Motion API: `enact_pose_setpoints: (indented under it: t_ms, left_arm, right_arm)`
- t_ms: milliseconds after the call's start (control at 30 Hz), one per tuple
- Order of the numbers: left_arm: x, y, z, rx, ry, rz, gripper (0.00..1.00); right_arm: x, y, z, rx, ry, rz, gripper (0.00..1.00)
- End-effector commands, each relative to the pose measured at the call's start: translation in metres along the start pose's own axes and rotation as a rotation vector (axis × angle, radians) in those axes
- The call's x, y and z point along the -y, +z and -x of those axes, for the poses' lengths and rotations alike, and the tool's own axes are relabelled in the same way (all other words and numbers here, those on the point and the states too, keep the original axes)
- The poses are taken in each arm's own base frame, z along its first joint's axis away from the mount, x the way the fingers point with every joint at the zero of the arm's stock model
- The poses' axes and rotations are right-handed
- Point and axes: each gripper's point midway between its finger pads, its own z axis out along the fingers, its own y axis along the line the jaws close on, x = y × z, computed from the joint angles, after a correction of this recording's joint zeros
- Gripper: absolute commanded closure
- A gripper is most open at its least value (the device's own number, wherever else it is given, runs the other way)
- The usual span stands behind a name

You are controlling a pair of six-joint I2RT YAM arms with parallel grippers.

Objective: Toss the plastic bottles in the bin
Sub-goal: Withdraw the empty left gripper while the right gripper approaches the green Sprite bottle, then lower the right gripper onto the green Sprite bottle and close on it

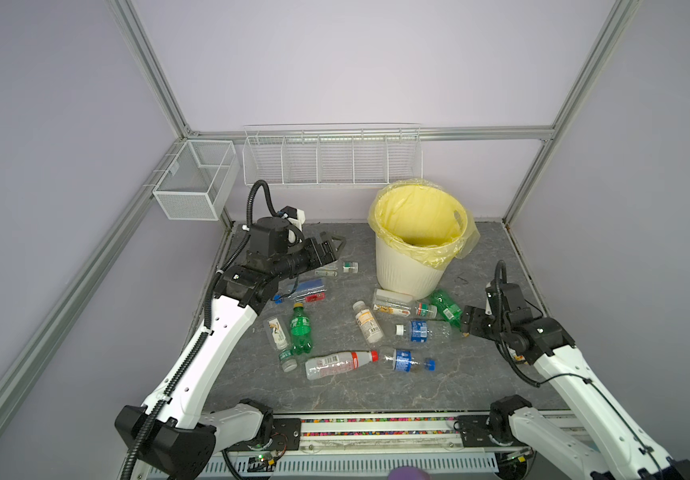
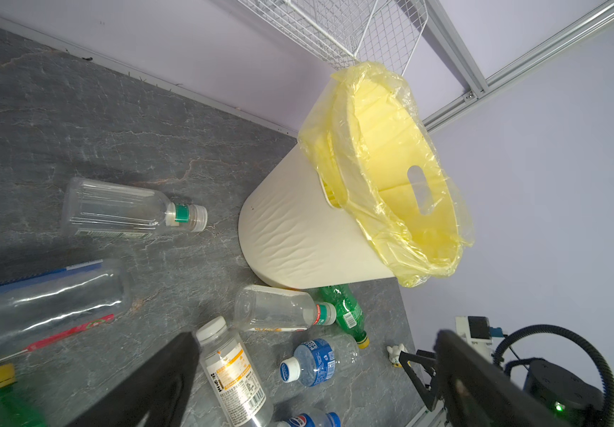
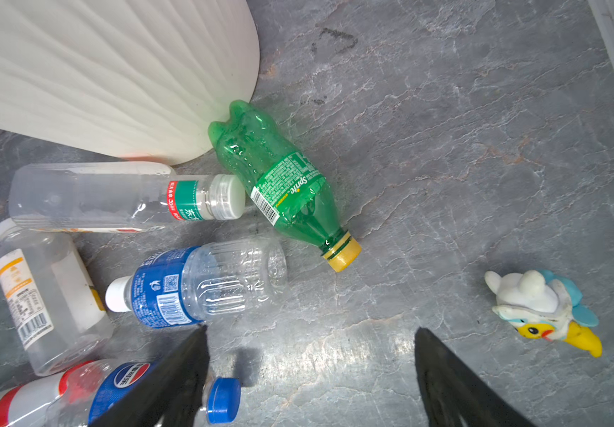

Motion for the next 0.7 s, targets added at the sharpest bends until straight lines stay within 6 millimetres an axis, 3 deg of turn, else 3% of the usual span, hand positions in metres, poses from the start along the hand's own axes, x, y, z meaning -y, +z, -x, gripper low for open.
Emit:
enact_pose_setpoints:
  t_ms: [0,467,667]
  left_arm:
    - [-0.016,-0.004,-0.016,-0.028,0.026,0.033,0.00]
    - [-0.072,-0.007,-0.048,-0.145,-0.021,0.143,0.00]
    - [-0.079,-0.003,-0.063,-0.173,0.010,0.132,0.00]
  right_arm:
    - [-0.001,0.013,0.002,0.007,-0.025,-0.005,0.12]
    - [-0.010,0.036,0.013,0.021,-0.108,-0.006,0.12]
    - [-0.013,0.049,0.018,0.023,-0.119,-0.014,0.12]
